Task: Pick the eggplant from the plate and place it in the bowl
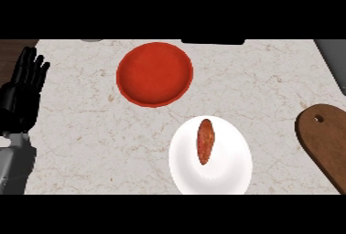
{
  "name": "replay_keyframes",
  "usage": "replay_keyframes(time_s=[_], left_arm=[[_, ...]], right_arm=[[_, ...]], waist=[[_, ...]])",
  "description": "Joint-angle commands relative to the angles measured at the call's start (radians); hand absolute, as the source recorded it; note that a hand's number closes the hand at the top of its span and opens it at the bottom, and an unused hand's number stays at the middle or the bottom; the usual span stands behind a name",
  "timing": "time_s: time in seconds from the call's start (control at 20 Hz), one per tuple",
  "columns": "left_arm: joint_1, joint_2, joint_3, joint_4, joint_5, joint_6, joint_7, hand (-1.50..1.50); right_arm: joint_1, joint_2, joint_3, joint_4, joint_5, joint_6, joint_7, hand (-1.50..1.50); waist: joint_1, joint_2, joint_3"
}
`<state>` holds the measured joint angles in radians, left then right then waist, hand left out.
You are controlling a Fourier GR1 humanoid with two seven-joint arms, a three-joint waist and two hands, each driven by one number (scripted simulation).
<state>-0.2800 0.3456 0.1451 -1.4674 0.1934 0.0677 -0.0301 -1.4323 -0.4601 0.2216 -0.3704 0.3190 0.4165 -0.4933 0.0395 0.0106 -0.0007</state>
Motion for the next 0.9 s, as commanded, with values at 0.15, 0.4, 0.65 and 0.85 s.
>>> replay_keyframes(time_s=[0.15,0.4,0.65,0.85], left_arm=[[0.044,-0.018,-0.009,-0.012,-0.033,0.01,-0.034,0.0],[0.002,-0.009,-0.007,-0.018,-0.022,0.002,0.021,0.0],[0.001,0.012,0.012,-0.044,0.002,-0.021,0.044,0.0],[0.015,-0.037,-0.023,-0.04,-0.028,0.003,0.009,0.0]], right_arm=[[-0.015,0.194,0.041,0.028,0.063,-0.055,0.086,1.5],[-0.027,0.261,0.034,0.113,0.095,-0.104,0.077,1.5],[0.01,0.406,0.07,0.149,0.155,-0.28,0.142,1.5],[-0.006,0.426,0.104,0.218,0.215,-0.331,0.2,1.5]], waist=[[-0.01,-0.004,0.0],[0.004,0.002,0.0],[0.012,0.004,0.0],[0.021,0.009,0.0]])
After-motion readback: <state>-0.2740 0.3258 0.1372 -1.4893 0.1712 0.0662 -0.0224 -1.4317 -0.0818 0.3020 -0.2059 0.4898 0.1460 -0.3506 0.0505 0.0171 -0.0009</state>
